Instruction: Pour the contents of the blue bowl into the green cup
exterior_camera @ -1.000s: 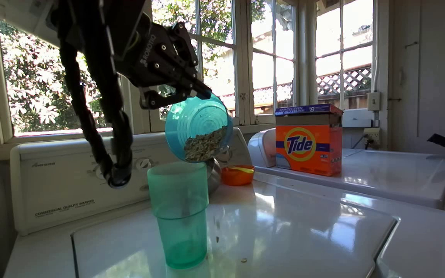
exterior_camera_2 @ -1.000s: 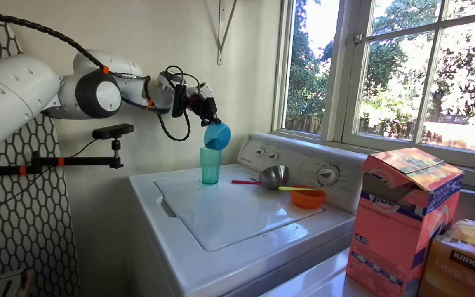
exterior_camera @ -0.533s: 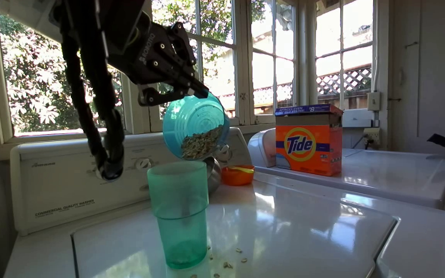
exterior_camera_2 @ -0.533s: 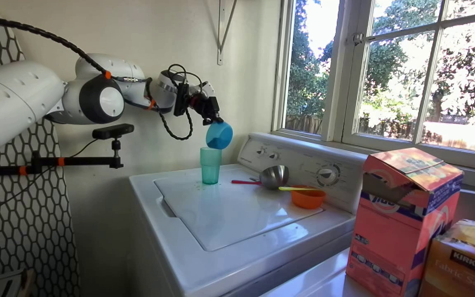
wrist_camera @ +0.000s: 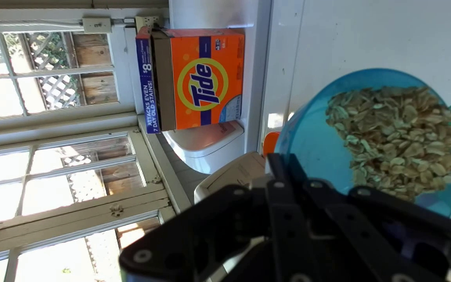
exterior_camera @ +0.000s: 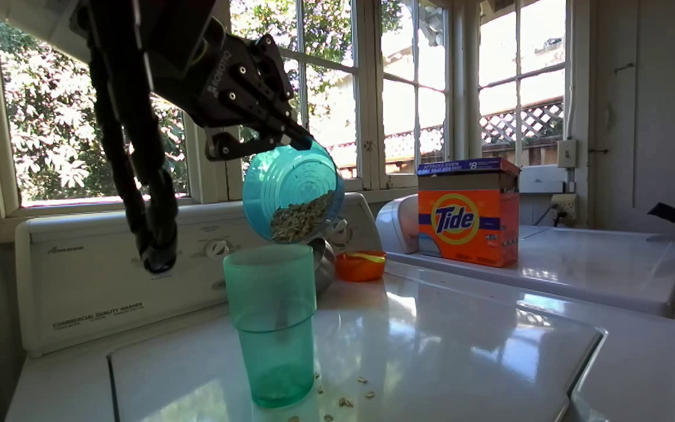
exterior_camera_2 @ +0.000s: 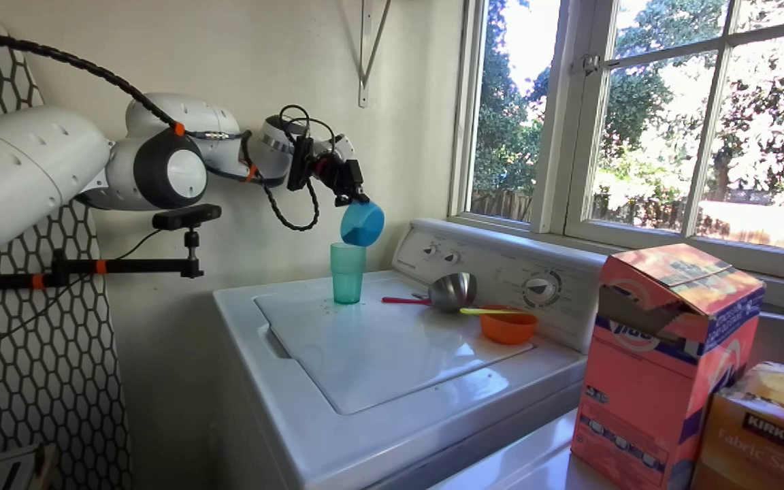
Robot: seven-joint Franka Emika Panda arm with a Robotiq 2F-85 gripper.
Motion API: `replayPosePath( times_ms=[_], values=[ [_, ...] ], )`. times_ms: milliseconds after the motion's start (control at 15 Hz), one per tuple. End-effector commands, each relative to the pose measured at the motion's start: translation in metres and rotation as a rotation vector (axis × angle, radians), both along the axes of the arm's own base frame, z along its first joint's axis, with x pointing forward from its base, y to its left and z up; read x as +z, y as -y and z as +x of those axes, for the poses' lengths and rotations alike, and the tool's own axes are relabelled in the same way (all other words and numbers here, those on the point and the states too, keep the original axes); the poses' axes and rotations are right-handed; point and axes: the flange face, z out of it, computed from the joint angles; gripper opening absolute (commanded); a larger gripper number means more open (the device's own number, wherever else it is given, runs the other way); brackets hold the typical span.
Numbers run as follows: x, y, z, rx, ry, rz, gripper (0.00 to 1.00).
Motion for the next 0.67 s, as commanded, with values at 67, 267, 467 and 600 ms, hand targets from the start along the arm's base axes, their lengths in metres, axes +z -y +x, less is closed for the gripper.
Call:
replayPosePath(
  times_ms=[67,267,467,600],
  values=[
    [0.0014,0.0006,0.0001,0.005,-0.009,0.005,0.01],
    [0.0023,0.0025,0.0001,0.000,-0.015,0.007,0.01],
    [0.0005,0.0012,0.0006,-0.002,0.000,0.000,0.04],
    [0.0012,0.0018,0.0008,-0.002,0.000,0.001,0.04]
  ],
)
